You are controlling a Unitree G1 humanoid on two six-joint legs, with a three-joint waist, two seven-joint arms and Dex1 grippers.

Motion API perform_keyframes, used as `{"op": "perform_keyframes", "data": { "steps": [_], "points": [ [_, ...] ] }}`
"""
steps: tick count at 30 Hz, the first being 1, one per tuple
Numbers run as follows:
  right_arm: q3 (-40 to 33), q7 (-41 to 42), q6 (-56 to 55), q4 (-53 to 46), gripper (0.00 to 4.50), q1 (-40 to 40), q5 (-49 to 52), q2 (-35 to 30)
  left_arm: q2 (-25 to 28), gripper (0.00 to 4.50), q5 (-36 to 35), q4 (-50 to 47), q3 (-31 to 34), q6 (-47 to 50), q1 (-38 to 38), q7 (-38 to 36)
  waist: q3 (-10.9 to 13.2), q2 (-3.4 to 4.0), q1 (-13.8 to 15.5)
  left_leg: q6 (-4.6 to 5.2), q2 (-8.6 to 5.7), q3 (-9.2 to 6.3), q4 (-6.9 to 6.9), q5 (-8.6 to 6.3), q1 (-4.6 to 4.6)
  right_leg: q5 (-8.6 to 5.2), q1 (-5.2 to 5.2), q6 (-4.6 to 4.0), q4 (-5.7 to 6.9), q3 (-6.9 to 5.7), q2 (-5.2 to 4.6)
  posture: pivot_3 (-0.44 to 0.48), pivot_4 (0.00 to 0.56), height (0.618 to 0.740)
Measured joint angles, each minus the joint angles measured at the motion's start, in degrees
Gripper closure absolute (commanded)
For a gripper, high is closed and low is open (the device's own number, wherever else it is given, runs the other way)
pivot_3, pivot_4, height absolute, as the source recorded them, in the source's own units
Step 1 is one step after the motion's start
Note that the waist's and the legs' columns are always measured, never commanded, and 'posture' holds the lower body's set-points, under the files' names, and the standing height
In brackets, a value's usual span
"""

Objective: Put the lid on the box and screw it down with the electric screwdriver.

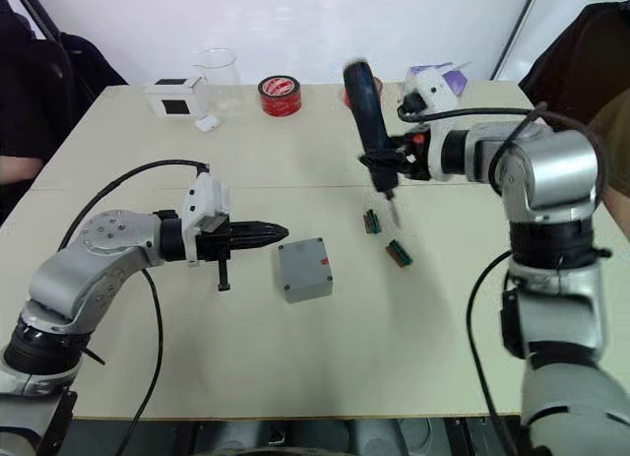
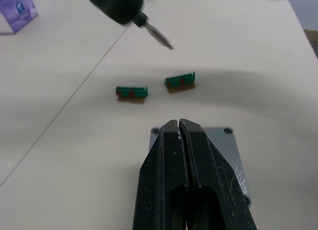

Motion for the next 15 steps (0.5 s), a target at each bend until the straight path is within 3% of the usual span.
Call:
{"op": "perform_keyframes", "data": {
  "steps": [3, 6, 10, 15],
  "points": [
    [-5.68, -4.69, -2.18, -6.88, 2.68, 3.08, 4.22, 6.67, 0.22, 4.5, 0.6, 1.64, -0.54, -0.1, 0.04, -1.4, 0.0, 0.0, -0.16, 0.0, -0.08, 0.04, 0.04, 0.0, 0.0, 0.01, 0.03, 0.01, 0.0, 0.02, -0.08, 0.0, 0.15, 0.74],
    [-5.99, -7.44, -7.61, -13.32, 2.68, 7.41, 5.02, 10.3, -0.02, 4.5, 1.19, 3.19, -2.13, -0.09, -0.93, -2.79, -0.02, -0.03, -0.22, 0.0, -0.05, -0.03, 0.03, 0.0, 0.0, 0.0, 0.03, 0.01, -0.01, -0.02, -0.02, 0.0, 0.15, 0.74],
    [0.23, -8.14, -16.29, -18.73, 2.68, 16.62, 4.06, 13.87, -0.63, 4.5, 1.71, 4.83, -3.73, -0.15, -1.88, -4.66, -0.01, -0.02, -0.76, -0.04, -0.04, 0.01, 0.01, 0.02, 0.05, 0.0, 0.02, 0.01, 0.05, 0.02, 0.04, 0.0, 0.15, 0.74],
    [7.18, -9.86, -25.43, -18.55, 2.68, 22.25, -0.77, 15.07, -2.77, 4.5, 3.18, 7.1, -5.27, -0.43, -2.44, -5.49, -0.01, -0.02, -0.6, -0.08, -0.05, 0.0, 0.02, 0.07, 0.09, 0.0, 0.02, 0.01, 0.12, 0.0, 0.08, 0.0, 0.15, 0.74]
  ]
}}
